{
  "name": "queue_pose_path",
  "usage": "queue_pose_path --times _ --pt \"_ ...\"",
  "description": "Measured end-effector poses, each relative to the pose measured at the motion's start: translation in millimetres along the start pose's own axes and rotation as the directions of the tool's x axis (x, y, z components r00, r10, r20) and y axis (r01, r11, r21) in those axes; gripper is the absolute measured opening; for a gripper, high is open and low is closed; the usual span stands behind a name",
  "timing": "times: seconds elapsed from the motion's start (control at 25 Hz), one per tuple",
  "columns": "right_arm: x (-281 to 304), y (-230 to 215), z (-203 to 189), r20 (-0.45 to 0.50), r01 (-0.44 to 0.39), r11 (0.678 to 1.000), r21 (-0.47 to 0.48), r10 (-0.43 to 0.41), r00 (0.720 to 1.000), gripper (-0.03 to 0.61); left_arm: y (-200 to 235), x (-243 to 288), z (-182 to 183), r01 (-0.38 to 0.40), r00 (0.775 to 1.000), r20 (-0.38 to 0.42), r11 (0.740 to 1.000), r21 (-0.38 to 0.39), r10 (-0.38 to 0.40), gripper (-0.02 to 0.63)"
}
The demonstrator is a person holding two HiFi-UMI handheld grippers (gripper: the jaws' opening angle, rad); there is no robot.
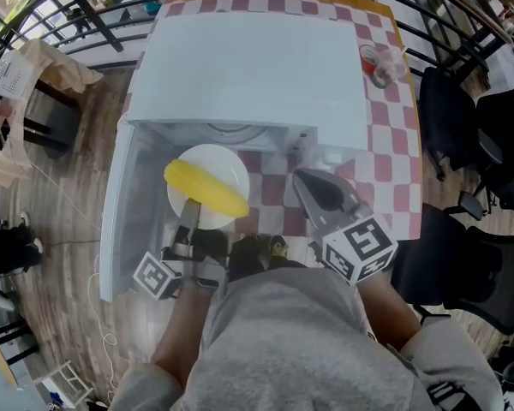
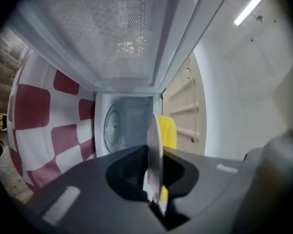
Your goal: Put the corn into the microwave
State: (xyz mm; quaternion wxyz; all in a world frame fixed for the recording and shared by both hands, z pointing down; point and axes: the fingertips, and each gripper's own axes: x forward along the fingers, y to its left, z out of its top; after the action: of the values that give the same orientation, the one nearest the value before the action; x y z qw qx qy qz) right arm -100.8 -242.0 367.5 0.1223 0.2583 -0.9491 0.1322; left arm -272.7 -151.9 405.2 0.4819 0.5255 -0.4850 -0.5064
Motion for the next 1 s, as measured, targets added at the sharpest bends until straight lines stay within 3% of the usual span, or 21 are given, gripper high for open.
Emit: queue_pose_path --times 0.44,1.0 --pt "32.0 9.1 11.6 -0.004 0.067 0.998 0.008 -0.067 0.998 -0.002 4.7 29.0 25.5 0.002 0.995 -0.1 1.0 -0.028 -0.005 0.029" --pt "54.1 9.7 14.3 -0.008 0.12 0.993 0.003 -0.12 0.993 -0.001 19.9 41.3 36.5 -0.012 0.989 -0.146 0.997 -0.071 0.002 0.029"
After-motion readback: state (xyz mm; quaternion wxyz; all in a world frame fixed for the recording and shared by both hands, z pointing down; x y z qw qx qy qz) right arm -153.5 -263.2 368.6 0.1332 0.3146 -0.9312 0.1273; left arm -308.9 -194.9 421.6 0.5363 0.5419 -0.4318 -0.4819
